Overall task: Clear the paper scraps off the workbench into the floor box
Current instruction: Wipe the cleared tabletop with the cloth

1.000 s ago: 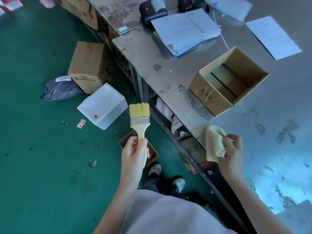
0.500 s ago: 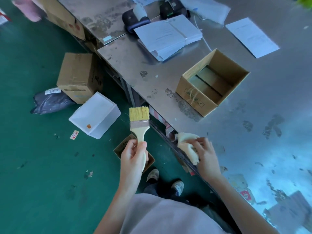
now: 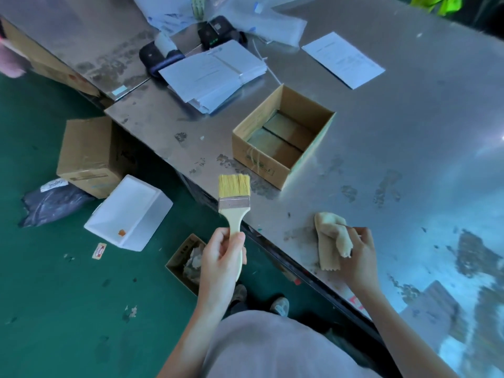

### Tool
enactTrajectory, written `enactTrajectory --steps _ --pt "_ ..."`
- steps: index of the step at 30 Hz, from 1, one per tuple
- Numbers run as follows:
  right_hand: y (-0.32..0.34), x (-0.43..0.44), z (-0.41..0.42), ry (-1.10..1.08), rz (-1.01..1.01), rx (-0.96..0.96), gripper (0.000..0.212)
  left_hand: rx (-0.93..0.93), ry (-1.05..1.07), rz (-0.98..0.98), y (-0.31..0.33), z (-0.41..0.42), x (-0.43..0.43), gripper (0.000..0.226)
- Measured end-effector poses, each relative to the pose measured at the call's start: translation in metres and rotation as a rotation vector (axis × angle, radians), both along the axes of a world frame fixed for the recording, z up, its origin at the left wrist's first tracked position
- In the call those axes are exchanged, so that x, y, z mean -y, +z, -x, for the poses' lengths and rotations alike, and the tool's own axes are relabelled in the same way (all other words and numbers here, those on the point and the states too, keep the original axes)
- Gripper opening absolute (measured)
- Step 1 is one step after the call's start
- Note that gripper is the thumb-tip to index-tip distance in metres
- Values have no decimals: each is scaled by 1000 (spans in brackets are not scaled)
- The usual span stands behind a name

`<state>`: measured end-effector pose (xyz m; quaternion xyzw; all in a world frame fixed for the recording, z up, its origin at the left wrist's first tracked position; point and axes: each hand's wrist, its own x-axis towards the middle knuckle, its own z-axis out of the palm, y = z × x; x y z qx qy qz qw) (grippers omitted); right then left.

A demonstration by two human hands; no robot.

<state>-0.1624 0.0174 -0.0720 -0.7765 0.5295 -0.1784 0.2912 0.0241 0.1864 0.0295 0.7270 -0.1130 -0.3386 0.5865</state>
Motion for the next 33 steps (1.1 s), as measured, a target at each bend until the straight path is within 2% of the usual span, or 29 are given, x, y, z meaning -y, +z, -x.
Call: enactTrajectory --steps 6,8,13,17,21,24,27,30,33 --pt "12 12 20 -171 -22 138 19 52 -60 10 11 28 24 26" --pt "20 15 22 -257 -121 225 16 68 -83 1 13 34 29 26" --pt "42 22 15 -402 -319 439 27 71 -118 -16 13 36 45 27" --pt "60 34 1 -481 -489 664 14 79 -136 8 15 28 62 29" --pt "76 47 -23 -508 -509 756 15 95 -181 34 18 7 81 27" --pt "96 61 -51 -536 -512 855 7 113 -183 63 20 -18 99 27" --pt "116 80 -83 -504 -501 935 18 130 -197 75 22 -44 118 25" --pt "132 102 -121 -449 -522 984 7 154 -190 93 23 -70 133 24" --pt "137 122 -163 -437 -559 1001 8 153 -164 104 20 -94 145 27"
